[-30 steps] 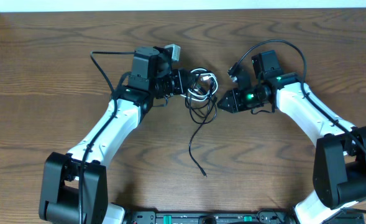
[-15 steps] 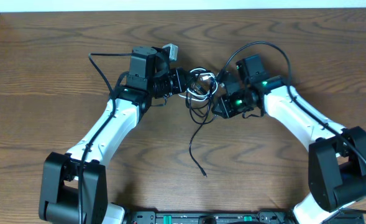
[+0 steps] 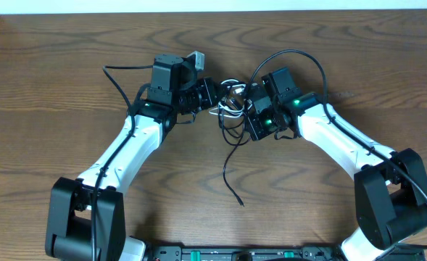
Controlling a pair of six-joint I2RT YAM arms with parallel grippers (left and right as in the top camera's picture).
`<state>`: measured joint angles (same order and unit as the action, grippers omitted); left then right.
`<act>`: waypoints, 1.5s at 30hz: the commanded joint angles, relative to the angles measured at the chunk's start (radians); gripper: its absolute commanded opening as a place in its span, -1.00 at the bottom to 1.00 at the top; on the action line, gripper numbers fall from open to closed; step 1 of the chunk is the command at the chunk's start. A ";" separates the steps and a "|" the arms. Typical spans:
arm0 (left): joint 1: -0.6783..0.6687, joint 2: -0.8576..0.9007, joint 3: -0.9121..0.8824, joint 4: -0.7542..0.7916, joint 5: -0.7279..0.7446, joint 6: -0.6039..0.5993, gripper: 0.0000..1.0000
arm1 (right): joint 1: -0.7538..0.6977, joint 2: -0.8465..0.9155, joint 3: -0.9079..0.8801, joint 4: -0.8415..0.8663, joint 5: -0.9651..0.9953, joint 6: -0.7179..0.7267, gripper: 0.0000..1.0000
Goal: Untangle cables
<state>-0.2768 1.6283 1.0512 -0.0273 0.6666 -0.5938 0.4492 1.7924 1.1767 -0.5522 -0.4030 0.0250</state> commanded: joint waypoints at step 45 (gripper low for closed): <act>0.030 -0.014 0.000 0.374 0.139 -0.050 -0.85 | 0.021 -0.101 -0.008 -0.203 -0.280 -0.001 -0.98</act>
<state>-0.2749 1.6287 1.0424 0.3550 0.8368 -0.6537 0.4847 1.6947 1.1751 -0.6746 -0.6025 0.1921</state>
